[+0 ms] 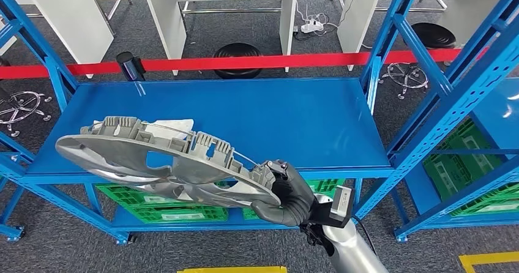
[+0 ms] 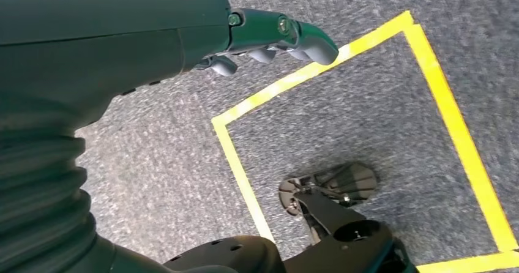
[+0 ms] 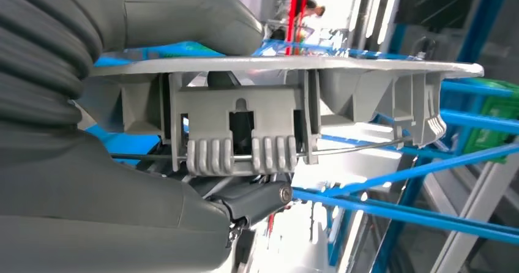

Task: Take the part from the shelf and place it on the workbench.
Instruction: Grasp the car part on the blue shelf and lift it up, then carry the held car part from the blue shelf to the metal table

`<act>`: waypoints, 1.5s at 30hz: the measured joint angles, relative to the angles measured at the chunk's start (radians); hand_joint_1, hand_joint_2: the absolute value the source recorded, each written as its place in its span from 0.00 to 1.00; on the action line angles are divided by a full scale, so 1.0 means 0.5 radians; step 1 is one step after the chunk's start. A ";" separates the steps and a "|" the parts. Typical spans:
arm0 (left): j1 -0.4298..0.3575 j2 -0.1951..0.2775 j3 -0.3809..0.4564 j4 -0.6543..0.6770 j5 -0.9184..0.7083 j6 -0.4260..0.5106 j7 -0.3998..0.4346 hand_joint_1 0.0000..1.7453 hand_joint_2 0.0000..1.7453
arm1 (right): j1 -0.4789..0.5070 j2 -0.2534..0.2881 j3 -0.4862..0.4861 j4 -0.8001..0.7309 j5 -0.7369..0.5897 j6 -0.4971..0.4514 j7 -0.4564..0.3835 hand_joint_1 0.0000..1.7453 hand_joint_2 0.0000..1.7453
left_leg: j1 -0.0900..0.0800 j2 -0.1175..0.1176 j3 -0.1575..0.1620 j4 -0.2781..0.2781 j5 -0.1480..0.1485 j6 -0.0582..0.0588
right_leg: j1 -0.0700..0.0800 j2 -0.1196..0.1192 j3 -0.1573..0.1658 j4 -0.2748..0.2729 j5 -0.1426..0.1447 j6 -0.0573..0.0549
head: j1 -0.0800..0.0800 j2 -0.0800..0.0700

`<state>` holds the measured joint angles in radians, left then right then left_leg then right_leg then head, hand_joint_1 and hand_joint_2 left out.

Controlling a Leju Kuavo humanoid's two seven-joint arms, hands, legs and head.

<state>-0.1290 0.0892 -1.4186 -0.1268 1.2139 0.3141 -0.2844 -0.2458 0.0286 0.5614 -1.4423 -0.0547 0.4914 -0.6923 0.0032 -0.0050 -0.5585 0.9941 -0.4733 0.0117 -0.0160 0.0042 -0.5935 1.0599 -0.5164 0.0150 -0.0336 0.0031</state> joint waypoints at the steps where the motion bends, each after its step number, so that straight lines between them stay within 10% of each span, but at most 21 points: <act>1: 0.005 -0.001 0.001 0.000 0.008 0.000 -0.002 0.00 1.00 | -0.015 0.000 0.008 0.016 -0.014 -0.015 0.000 1.00 1.00 | 0.004 0.002 0.004 -0.005 0.003 0.006 | -0.001 0.000 -0.049 0.103 -0.054 0.003 | 0.006 0.000; 5: 0.018 -0.001 0.003 0.002 0.040 0.002 -0.006 0.00 1.00 | -0.043 0.000 0.025 0.102 -0.079 -0.007 0.000 1.00 1.00 | 0.006 0.005 0.004 0.006 -0.001 0.006 | -0.004 0.000 -0.249 0.471 -0.166 0.010 | 0.020 0.000; 9: 0.021 -0.001 0.007 0.002 0.072 -0.003 0.000 0.00 1.00 | -0.092 -0.001 0.049 0.209 -0.123 0.079 0.001 1.00 1.00 | 0.009 -0.001 -0.005 0.046 -0.024 -0.032 | -0.005 -0.002 -0.062 0.052 0.057 -0.008 | 0.027 0.000; 14: 0.022 0.007 0.016 0.002 0.084 -0.014 0.004 0.00 1.00 | -0.129 -0.001 0.064 0.286 -0.156 0.171 0.000 1.00 1.00 | 0.014 -0.001 -0.022 0.062 -0.036 -0.095 | 0.007 0.000 -0.049 -0.031 0.096 -0.077 | 0.020 0.000; 20: 0.024 0.011 0.017 0.002 0.085 -0.024 0.004 0.00 1.00 | -0.157 0.000 0.067 0.321 -0.167 0.281 -0.002 1.00 1.00 | 0.021 0.002 -0.205 0.600 -0.360 -0.130 | 0.006 -0.006 -0.116 -0.040 0.155 -0.112 | -0.012 0.000; 26: 0.015 0.016 0.016 0.002 0.083 -0.025 0.002 0.00 1.00 | -0.170 -0.001 0.071 0.343 -0.151 0.288 -0.001 1.00 1.00 | 0.005 -0.001 0.148 0.010 -0.157 -0.082 | 0.010 -0.005 -0.164 -0.044 0.232 -0.063 | -0.017 0.000; 29: 0.018 0.015 0.016 0.002 0.082 -0.026 0.000 0.00 1.00 | -0.170 -0.004 0.075 0.348 -0.133 0.273 -0.001 1.00 1.00 | 0.000 0.003 0.120 0.012 -0.109 -0.038 | 0.005 -0.003 -0.172 -0.055 0.249 -0.023 | -0.015 0.000; 34: 0.020 0.014 0.016 0.003 0.082 -0.030 0.000 0.00 1.00 | -0.155 -0.013 0.080 0.349 -0.116 0.268 -0.001 1.00 1.00 | 0.006 0.018 0.005 0.014 -0.009 0.008 | 0.002 -0.001 -0.320 0.424 -0.134 0.010 | 0.012 0.000; 36: 0.021 0.014 0.016 0.004 0.082 -0.031 0.000 0.00 1.00 | -0.140 -0.017 0.082 0.349 -0.107 0.271 -0.001 1.00 1.00 | 0.005 0.019 -0.049 0.026 0.023 0.005 | 0.003 -0.002 -0.281 0.506 -0.133 0.010 | 0.015 0.000; 41: 0.020 0.007 0.016 0.004 0.085 -0.031 0.000 0.00 1.00 | -0.131 -0.024 0.092 0.342 -0.084 0.276 -0.002 1.00 1.00 | 0.000 0.020 -0.130 0.070 0.072 -0.035 | 0.020 -0.003 0.129 -0.029 -0.050 -0.032 | 0.022 0.000; 45: 0.023 0.011 0.016 0.006 0.086 -0.028 0.000 0.00 1.00 | -0.128 -0.026 0.096 0.339 -0.075 0.269 -0.003 1.00 1.00 | 0.007 0.017 -0.155 0.087 0.066 -0.088 | 0.019 -0.006 0.108 -0.072 -0.008 -0.085 | 0.020 0.000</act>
<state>-0.1178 0.0944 -1.4107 -0.1240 1.2570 0.3001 -0.2842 -0.3097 0.0157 0.6096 -1.2731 -0.0920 0.6260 -0.6937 0.0069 0.0033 -0.6362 1.0378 -0.4404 -0.0323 -0.0063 0.0012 -0.5396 1.0236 -0.5206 -0.0276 -0.0235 0.0031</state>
